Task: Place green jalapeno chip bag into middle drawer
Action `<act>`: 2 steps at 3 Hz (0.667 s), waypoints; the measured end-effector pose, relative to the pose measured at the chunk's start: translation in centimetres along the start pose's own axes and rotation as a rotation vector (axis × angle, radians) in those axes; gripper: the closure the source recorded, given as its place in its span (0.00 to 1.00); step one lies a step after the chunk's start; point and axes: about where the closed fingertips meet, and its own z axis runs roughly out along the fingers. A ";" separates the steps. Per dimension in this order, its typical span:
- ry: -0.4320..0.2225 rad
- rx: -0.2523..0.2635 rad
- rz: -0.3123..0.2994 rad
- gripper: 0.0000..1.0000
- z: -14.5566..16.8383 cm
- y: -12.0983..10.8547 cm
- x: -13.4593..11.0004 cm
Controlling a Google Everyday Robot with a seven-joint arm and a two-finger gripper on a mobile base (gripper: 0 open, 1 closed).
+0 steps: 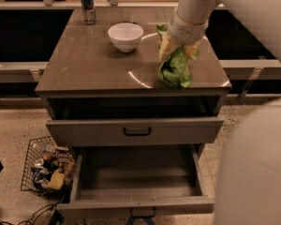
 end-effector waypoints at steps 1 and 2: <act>-0.091 -0.100 -0.092 1.00 -3.4 0.5 4.4; -0.106 -0.187 -0.151 1.00 -2.0 0.4 9.4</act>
Offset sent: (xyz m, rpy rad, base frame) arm -0.1597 -0.0020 -0.0590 0.2376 -0.1163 0.2527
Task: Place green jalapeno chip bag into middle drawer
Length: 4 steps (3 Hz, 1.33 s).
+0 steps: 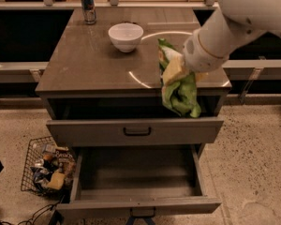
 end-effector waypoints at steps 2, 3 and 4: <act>0.027 -0.219 -0.005 1.00 4.9 -1.4 6.4; 0.027 -0.219 -0.005 1.00 4.9 -1.4 6.4; 0.024 -0.226 -0.056 1.00 4.4 0.2 7.6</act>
Offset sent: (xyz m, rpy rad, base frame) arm -0.0733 -0.0071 -0.1353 0.3294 0.0029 0.4186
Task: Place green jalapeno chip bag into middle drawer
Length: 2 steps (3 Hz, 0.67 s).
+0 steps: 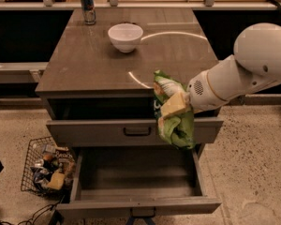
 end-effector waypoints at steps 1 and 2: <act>0.030 -0.033 -0.033 1.00 1.1 0.7 3.9; 0.091 -0.084 -0.022 1.00 4.7 -0.4 8.7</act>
Offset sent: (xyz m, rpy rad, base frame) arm -0.1081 0.0043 -0.1421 0.0818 0.1721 0.1286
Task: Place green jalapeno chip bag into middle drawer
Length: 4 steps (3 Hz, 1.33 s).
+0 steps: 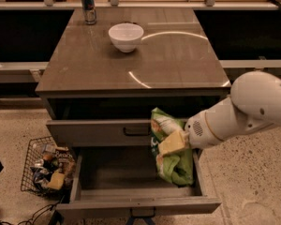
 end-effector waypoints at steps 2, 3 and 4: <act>0.078 -0.111 0.103 1.00 9.3 -5.1 4.7; 0.099 -0.120 0.167 1.00 12.6 -7.8 5.5; 0.117 -0.101 0.215 1.00 15.2 -9.8 5.8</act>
Offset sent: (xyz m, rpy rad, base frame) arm -0.0124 0.0047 -0.1846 0.1246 0.2398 -0.0431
